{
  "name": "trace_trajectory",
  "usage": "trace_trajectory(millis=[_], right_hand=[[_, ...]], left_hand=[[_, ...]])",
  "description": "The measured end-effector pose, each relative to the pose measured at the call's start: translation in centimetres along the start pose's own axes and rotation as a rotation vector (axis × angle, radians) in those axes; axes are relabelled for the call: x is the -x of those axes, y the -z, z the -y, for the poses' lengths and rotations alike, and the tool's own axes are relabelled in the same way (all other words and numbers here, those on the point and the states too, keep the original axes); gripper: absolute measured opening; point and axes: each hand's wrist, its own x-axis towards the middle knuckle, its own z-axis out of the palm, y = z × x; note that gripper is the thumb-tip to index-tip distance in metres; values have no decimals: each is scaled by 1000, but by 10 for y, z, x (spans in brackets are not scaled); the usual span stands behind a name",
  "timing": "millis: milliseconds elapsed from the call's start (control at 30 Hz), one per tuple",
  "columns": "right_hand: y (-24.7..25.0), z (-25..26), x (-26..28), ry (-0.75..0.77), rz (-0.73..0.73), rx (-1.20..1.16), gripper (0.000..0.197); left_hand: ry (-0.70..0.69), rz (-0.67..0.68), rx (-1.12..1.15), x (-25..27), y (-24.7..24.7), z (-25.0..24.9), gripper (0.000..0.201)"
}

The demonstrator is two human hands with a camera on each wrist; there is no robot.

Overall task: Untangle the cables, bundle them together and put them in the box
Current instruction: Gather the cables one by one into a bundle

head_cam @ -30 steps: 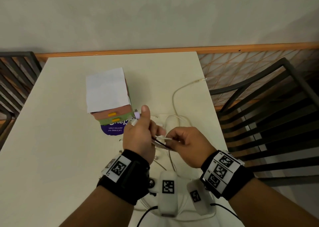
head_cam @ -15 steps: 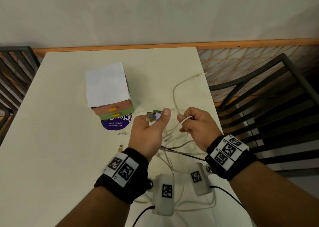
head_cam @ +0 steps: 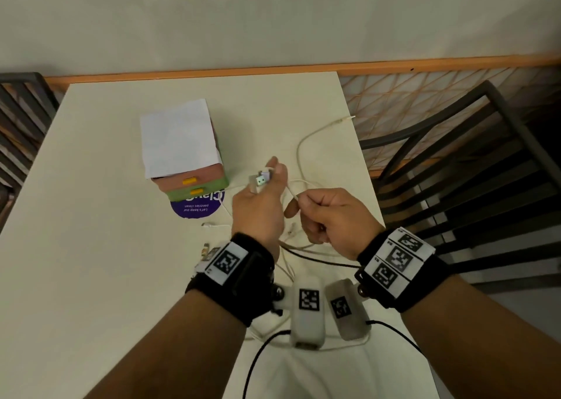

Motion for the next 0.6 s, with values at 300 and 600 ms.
trace_trajectory(millis=[300, 600], right_hand=[[8, -3, 10, -18, -25, 55, 32], [10, 4, 14, -34, -19, -46, 32]], left_hand=[[29, 6, 51, -9, 10, -6, 20], [-51, -19, 147, -9, 2, -5, 23]])
